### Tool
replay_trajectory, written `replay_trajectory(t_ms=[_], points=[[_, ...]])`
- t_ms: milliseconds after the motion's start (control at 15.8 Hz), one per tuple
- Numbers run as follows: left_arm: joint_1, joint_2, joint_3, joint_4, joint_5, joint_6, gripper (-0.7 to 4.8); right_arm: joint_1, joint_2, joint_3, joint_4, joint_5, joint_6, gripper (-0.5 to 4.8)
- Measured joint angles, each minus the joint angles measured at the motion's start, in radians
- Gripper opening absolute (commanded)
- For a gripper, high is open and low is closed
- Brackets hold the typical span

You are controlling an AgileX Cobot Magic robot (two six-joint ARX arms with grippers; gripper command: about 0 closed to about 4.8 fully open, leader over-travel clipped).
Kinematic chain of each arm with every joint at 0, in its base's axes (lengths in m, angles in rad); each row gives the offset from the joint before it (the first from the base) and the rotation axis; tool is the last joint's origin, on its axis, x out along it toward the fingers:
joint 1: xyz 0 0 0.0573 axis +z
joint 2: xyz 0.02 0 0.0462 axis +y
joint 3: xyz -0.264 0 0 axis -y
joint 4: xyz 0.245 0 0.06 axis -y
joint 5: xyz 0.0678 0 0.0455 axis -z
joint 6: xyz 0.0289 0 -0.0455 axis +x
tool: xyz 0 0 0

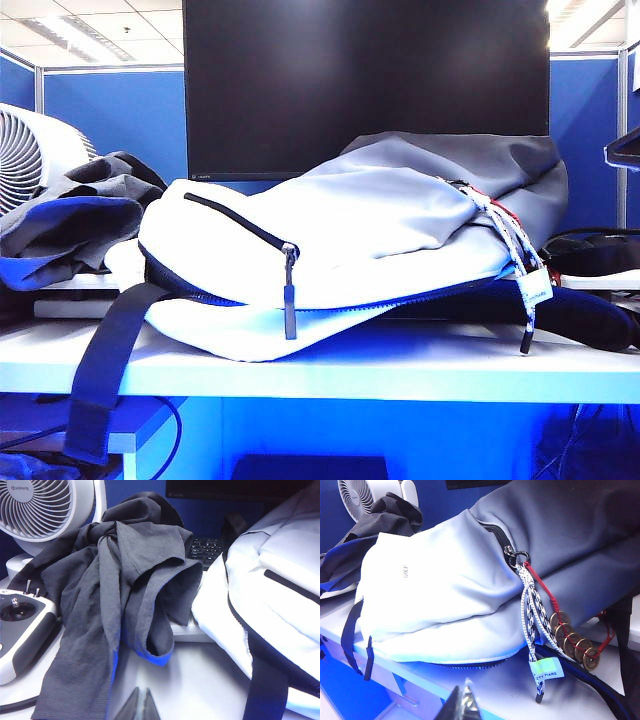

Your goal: Take the gray clothes out of the backpack.

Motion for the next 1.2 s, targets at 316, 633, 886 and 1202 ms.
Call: replay_trajectory(t_ms=[316,633,886,1202], points=[[0.000,0.000,0.000,0.000,0.000,0.000,-0.05,0.000,0.000,0.000,0.000,0.000,0.000,-0.05],[0.000,0.000,0.000,0.000,0.000,0.000,-0.05,0.000,0.000,0.000,-0.001,0.000,0.000,-0.05],[0.000,0.000,0.000,0.000,0.000,0.000,-0.05,-0.117,0.000,-0.004,-0.017,0.000,-0.048,-0.05],[0.000,0.000,0.000,0.000,0.000,0.000,-0.05,-0.439,0.000,-0.005,-0.048,0.011,0.002,-0.05]])
